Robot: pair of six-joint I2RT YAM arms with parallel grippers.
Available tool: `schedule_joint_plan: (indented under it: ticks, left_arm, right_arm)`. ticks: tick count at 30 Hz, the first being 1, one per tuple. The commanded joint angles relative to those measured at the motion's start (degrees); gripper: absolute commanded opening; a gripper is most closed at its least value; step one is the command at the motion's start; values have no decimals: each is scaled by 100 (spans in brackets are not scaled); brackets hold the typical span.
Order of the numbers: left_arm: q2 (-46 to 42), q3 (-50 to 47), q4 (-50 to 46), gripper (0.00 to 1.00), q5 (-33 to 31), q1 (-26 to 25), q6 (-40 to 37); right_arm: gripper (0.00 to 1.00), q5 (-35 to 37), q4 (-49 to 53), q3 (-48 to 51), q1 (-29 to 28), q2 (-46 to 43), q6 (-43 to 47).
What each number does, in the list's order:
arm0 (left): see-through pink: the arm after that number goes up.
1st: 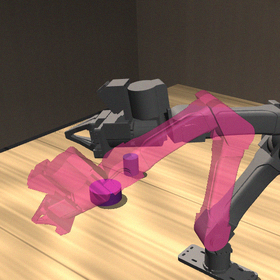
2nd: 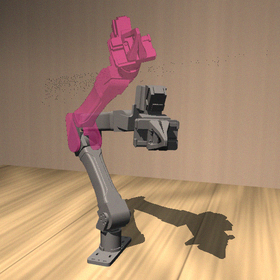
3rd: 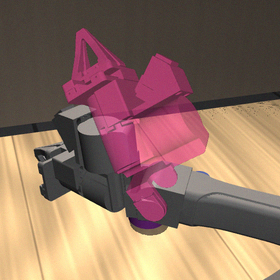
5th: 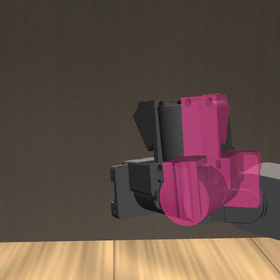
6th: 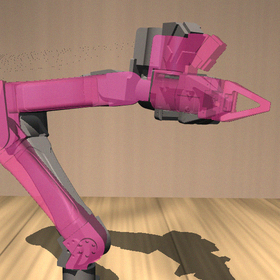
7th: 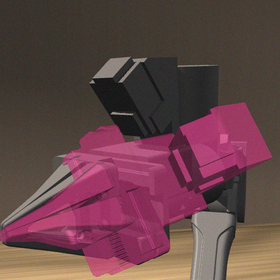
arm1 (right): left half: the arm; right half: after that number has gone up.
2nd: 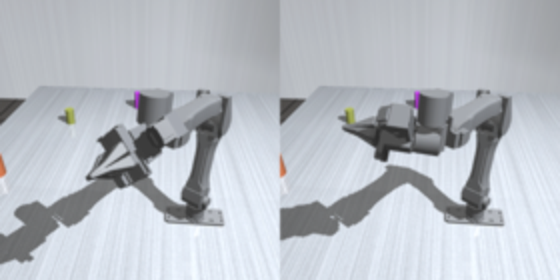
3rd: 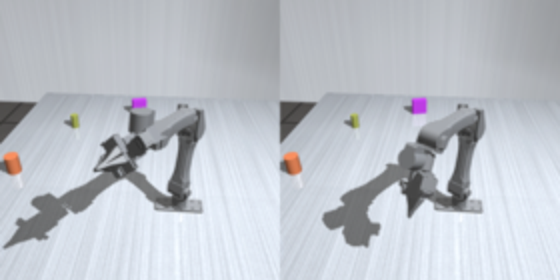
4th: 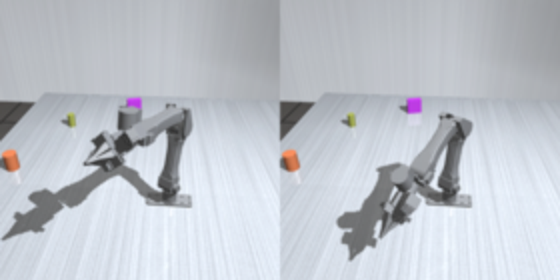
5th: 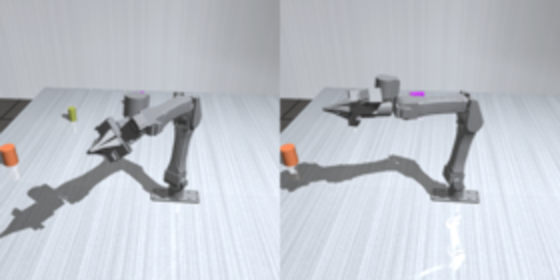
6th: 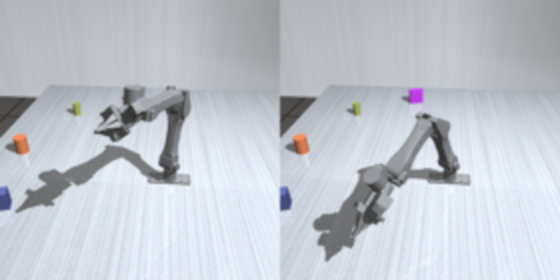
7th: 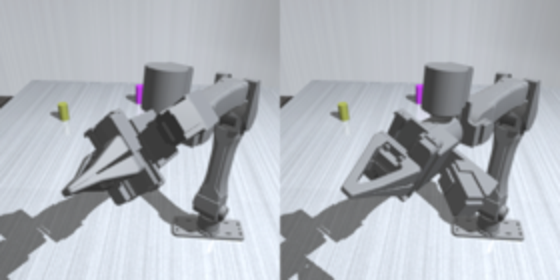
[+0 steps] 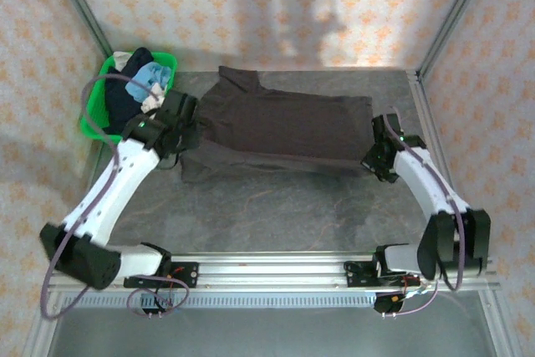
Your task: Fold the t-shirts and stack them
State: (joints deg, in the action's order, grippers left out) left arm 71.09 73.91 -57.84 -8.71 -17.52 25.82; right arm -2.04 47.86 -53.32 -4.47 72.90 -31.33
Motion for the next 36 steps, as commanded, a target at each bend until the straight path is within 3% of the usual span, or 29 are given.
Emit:
schedule_joint_plan:
  ticks: [1, 6, 10, 17, 26, 36]
  left_arm:
    - [-423, -591, -312, 0, 74, 7, 151]
    - [-993, -1250, -318, 0, 207, 1, 239]
    - [-982, -1323, -343, 0, -18, 3, 201]
    - [-123, -976, -82, 0, -498, 12, 46]
    - [1461, 261, 65, 0, -923, 90, -237]
    - [2776, 1378, -51, 0, -1278, 139, -323]
  right_arm:
    - [0, -184, 519, 399, -164, -475, -240]
    - [0, -49, 791, 771, -307, -1142, -465]
    - [0, 198, 723, 824, -307, -1084, -466]
    - [0, 677, 389, 95, -214, 36, -199]
    - [3, 874, 101, -1080, -54, 1759, 102]
    - [10, 955, 78, -1760, 33, 2687, 224]
